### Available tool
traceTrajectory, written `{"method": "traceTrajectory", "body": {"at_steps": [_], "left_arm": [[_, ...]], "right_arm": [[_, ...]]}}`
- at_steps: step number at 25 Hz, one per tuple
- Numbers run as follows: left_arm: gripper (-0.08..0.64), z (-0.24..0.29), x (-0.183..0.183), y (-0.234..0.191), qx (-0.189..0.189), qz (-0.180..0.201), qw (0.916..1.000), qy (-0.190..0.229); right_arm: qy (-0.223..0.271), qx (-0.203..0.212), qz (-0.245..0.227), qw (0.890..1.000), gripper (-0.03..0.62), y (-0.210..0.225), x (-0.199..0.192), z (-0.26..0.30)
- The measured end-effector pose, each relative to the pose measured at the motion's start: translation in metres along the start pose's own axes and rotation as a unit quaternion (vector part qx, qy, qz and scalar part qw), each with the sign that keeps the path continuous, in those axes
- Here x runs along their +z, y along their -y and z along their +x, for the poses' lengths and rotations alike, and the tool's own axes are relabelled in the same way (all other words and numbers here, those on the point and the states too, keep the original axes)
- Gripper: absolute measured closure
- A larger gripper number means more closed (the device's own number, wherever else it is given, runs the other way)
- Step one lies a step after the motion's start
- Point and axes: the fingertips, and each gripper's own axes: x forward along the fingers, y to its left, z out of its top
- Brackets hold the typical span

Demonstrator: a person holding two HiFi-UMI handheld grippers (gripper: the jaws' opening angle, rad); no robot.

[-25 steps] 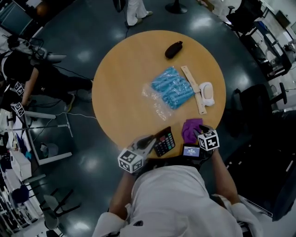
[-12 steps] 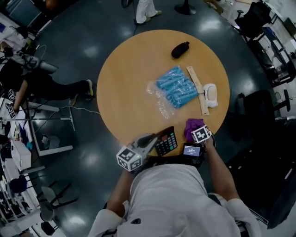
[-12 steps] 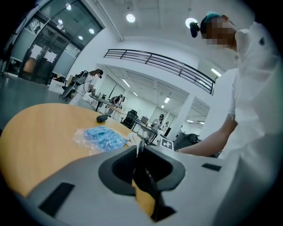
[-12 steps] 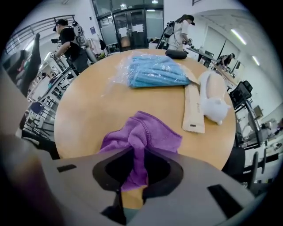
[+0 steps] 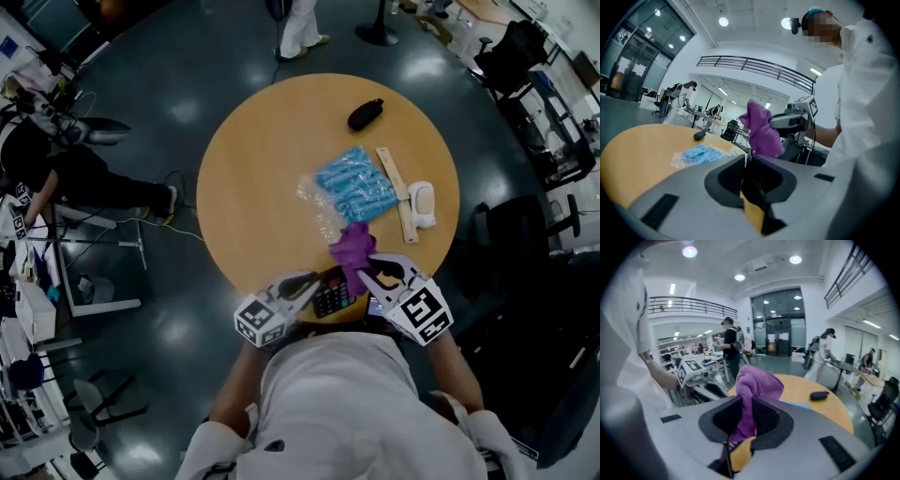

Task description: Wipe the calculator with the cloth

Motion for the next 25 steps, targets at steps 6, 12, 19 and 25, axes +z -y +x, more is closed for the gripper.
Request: {"method": "traceTrajectory", "body": {"at_steps": [6,12,19,25], "left_arm": [[0.503,0.002,0.02,0.02,-0.031,0.043,0.9986,0.007],[0.505,-0.013,0.028,0.029,-0.045,0.044,0.9975,0.032],[0.505,-0.031,0.048,0.018,-0.036,0.012,0.9961,0.079],[0.505,-0.039,0.058,0.012,-0.038,-0.009,0.9939,0.103]], "right_arm": [[-0.034,0.103,-0.118,0.987,0.521,-0.081,0.025,0.028],[-0.053,0.095,-0.103,0.989,0.522,-0.074,0.021,0.028],[-0.058,0.062,-0.073,0.994,0.522,-0.049,0.012,0.019],[-0.055,0.04,-0.047,0.997,0.52,-0.037,0.009,0.013]]}}
